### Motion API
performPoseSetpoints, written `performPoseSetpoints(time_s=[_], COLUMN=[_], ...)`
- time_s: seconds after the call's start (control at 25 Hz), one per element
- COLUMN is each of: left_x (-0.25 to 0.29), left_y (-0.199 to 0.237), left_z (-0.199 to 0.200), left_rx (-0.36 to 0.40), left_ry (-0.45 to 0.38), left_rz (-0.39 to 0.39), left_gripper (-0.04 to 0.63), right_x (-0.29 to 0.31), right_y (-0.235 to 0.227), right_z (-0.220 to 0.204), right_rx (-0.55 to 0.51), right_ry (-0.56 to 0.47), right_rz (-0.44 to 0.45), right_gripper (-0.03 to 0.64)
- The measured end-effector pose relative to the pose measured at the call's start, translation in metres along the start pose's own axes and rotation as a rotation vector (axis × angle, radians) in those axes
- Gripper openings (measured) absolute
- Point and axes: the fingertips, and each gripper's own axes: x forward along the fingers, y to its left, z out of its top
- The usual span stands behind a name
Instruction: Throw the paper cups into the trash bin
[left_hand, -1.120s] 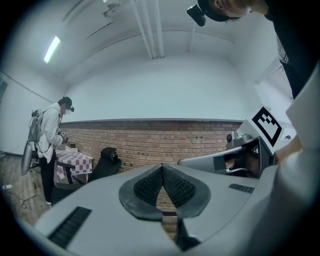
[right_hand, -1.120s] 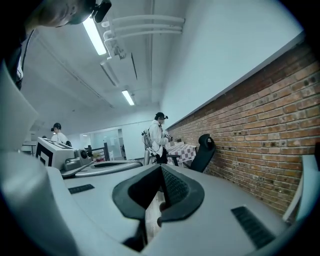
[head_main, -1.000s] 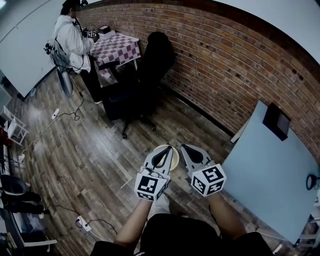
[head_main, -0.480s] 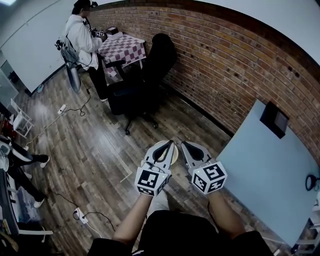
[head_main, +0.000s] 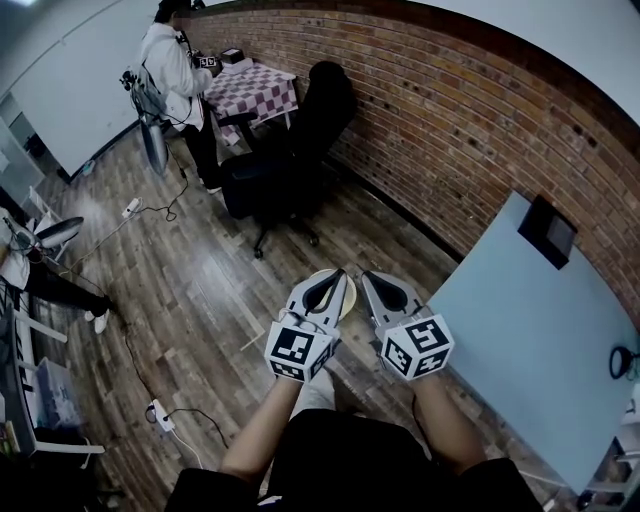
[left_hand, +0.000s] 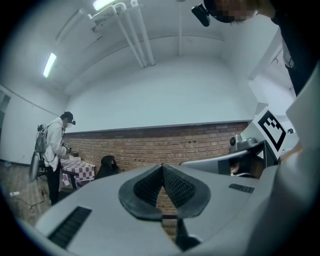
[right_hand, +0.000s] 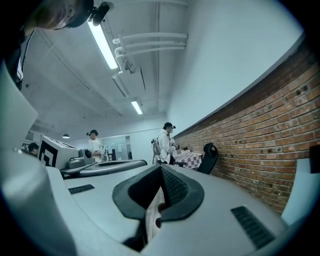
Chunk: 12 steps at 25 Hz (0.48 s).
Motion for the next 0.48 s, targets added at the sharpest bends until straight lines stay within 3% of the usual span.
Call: performPoseSetpoints(time_s=[0.48], left_x=[-0.024], left_y=[-0.013], left_z=[0.008], left_rx=[0.008], left_ry=[0.003], left_rz=[0.042], left_gripper=[0.009], right_x=[-0.020], right_y=[0.022], right_z=[0.000], right_rx=[0.000], right_ry=[-0.002], right_rz=[0.034], right_gripper=[0.003])
